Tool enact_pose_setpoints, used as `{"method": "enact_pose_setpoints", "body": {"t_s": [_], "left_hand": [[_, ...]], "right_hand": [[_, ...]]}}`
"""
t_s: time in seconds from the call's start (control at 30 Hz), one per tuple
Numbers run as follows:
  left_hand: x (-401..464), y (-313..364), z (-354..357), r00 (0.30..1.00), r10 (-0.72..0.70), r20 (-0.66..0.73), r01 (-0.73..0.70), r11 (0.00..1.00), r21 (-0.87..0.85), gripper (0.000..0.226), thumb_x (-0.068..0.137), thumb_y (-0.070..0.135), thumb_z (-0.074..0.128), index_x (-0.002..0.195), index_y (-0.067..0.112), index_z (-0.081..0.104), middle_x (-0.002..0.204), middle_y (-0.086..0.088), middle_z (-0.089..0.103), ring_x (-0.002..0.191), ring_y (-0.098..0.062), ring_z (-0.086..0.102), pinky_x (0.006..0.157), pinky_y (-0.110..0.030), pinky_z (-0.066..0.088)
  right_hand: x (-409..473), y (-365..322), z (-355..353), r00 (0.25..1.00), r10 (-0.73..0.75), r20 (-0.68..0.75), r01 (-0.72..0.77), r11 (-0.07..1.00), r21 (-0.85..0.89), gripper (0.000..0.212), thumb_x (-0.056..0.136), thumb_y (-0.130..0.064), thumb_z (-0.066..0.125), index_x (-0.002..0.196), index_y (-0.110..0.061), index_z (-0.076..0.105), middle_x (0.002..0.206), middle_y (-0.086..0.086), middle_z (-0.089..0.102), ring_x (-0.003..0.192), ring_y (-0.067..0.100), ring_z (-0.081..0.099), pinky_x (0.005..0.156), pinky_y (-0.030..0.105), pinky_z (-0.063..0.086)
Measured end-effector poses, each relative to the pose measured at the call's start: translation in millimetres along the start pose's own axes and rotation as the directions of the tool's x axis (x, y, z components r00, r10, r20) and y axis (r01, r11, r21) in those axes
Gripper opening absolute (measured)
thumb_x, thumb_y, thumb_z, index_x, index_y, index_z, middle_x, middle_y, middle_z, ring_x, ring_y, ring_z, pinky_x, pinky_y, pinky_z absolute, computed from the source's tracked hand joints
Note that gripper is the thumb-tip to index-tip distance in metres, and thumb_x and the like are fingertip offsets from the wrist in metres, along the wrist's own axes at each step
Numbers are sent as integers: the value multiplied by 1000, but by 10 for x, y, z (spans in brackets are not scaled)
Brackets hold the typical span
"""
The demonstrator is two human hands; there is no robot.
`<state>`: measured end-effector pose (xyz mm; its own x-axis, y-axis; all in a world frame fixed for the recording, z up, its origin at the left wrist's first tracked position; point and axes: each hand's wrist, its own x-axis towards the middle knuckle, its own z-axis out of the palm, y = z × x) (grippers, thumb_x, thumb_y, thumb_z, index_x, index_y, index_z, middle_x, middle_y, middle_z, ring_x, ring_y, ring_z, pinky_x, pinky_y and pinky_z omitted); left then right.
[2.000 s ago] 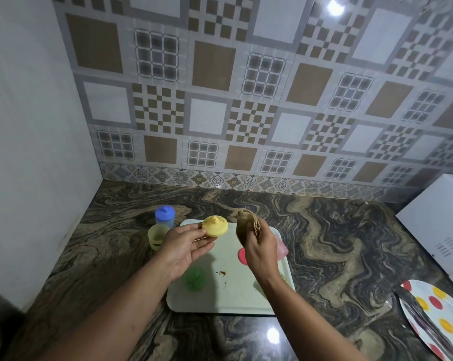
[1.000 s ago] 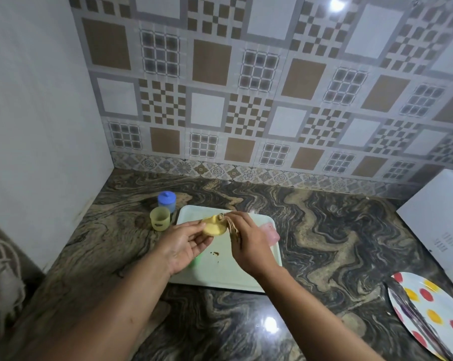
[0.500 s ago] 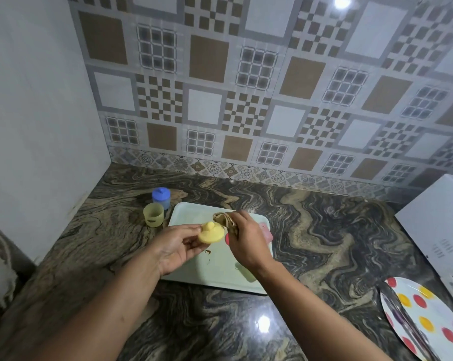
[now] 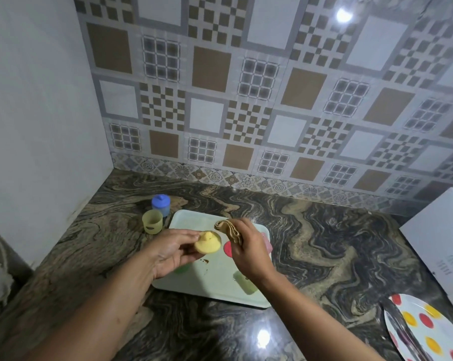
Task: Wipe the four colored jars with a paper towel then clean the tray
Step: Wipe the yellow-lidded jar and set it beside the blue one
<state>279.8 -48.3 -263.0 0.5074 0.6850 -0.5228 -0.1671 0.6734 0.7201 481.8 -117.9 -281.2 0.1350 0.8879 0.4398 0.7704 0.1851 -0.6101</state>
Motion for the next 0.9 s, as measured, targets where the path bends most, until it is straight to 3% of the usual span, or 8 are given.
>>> {"method": "enact_pose_setpoints", "body": {"t_s": [0.07,0.13,0.2,0.33,0.43,0.53,0.77,0.9], "left_hand": [[37,-9,-7,999,16,-33,-17,1000,-24,25,96,-6,54,117,-10,66,101,-26,74,88,-29,72,60,-32,62],[61,-8,0,1000,16,-24,-17,999,-39,26,96,-6,54,119,-10,66,103,-27,73,88,-29,72,64,-33,63],[61,7,13,1000,19,-1,-19,999,-25,25,96,-5,54,117,-10,66,105,-27,73,89,-29,73,67,-34,63],[50,54,50,998,48,-26,-49,999,-10,21,95,-4,57,113,-7,67,100,-23,75,89,-30,73,65,-36,64],[103,58,48,989,87,-116,-86,996,10,21,94,0,63,114,-3,69,106,-23,75,94,-31,73,64,-39,64],[135,-12,114,984,109,-140,-113,993,-16,19,98,5,59,114,1,69,103,-21,73,91,-32,72,73,-47,63],[83,-126,294,962,257,-95,-260,965,-22,34,95,-14,47,115,3,69,105,-19,75,95,-26,70,87,-42,60],[2,-91,228,985,161,-55,-165,982,-92,28,91,-11,60,118,-2,63,104,-19,75,86,-26,72,77,-39,64]], "right_hand": [[-96,-50,-16,986,-166,-9,166,986,10,43,88,11,59,125,-7,69,122,2,62,117,-5,55,101,8,39],[-142,-33,24,948,-312,55,314,949,-33,40,91,7,58,129,-5,66,127,10,61,123,11,57,103,18,45],[-105,75,133,968,-240,75,243,969,-43,36,93,2,60,126,-10,67,121,5,64,112,11,61,96,18,48],[13,209,210,973,228,25,-229,971,69,28,94,-7,57,106,-27,72,91,-13,69,82,1,61,80,23,48],[-52,65,145,995,55,-82,-46,993,106,45,89,11,57,123,-15,71,116,-3,70,109,4,64,96,14,46],[-106,17,181,984,-174,-41,177,981,77,48,89,7,58,134,-11,66,134,2,62,127,12,60,106,26,50],[-96,-16,191,980,-197,-34,199,978,63,47,94,-4,59,140,-14,63,137,2,58,126,13,60,103,24,52],[-2,75,114,991,-115,-64,118,991,57,35,96,2,62,126,-15,71,121,-2,67,109,5,65,91,21,51]]}}
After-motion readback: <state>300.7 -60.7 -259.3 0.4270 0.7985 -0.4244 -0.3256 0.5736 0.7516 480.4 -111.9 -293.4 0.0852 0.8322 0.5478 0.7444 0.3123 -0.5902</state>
